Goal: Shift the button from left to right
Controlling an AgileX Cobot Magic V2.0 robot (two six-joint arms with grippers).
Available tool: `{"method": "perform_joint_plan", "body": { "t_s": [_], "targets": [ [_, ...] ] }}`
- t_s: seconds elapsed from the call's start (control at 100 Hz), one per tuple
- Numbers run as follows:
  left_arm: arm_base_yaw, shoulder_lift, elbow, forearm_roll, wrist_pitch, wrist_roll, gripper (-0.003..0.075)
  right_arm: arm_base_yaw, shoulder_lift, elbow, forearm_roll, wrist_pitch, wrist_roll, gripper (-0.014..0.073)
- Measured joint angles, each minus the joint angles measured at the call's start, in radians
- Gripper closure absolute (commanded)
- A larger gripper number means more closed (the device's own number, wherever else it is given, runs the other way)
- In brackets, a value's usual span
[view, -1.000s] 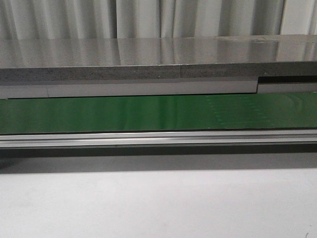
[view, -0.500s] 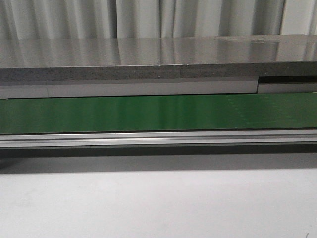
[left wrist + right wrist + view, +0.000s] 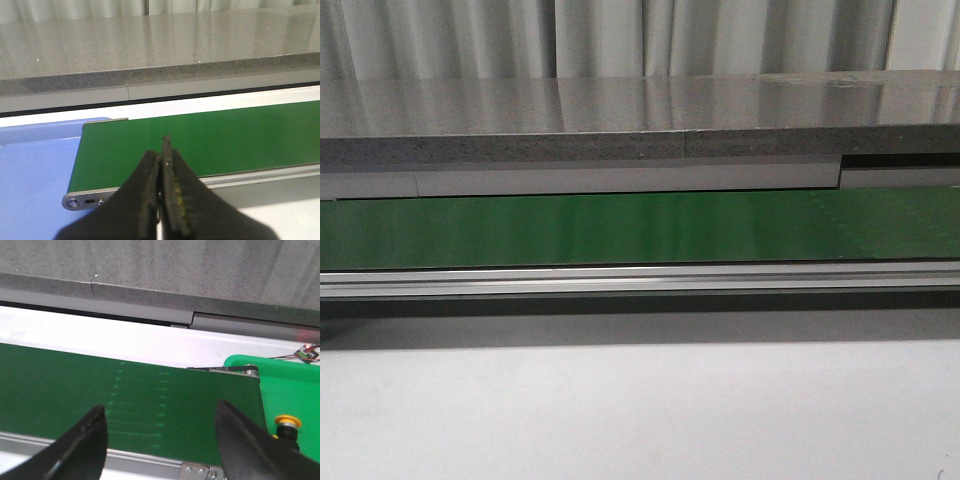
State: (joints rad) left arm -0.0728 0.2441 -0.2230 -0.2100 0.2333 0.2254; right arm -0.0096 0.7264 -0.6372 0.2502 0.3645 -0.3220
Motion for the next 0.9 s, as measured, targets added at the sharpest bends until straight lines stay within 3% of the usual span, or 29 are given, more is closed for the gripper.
{"method": "perform_joint_plan", "body": {
  "t_s": [0.32,0.7,0.9],
  "targets": [
    [0.000,0.000,0.000,0.000,0.000,0.000,0.0741,0.000,-0.324,0.201,0.014,0.006,0.000,0.0145],
    [0.000,0.000,0.000,0.000,0.000,0.000,0.0741,0.000,-0.394,0.234,0.020,0.013,0.000,0.0669],
    [0.000,0.000,0.000,0.000,0.000,0.000,0.0741,0.000,-0.394,0.234,0.020,0.013,0.000,0.0662]
  ]
}}
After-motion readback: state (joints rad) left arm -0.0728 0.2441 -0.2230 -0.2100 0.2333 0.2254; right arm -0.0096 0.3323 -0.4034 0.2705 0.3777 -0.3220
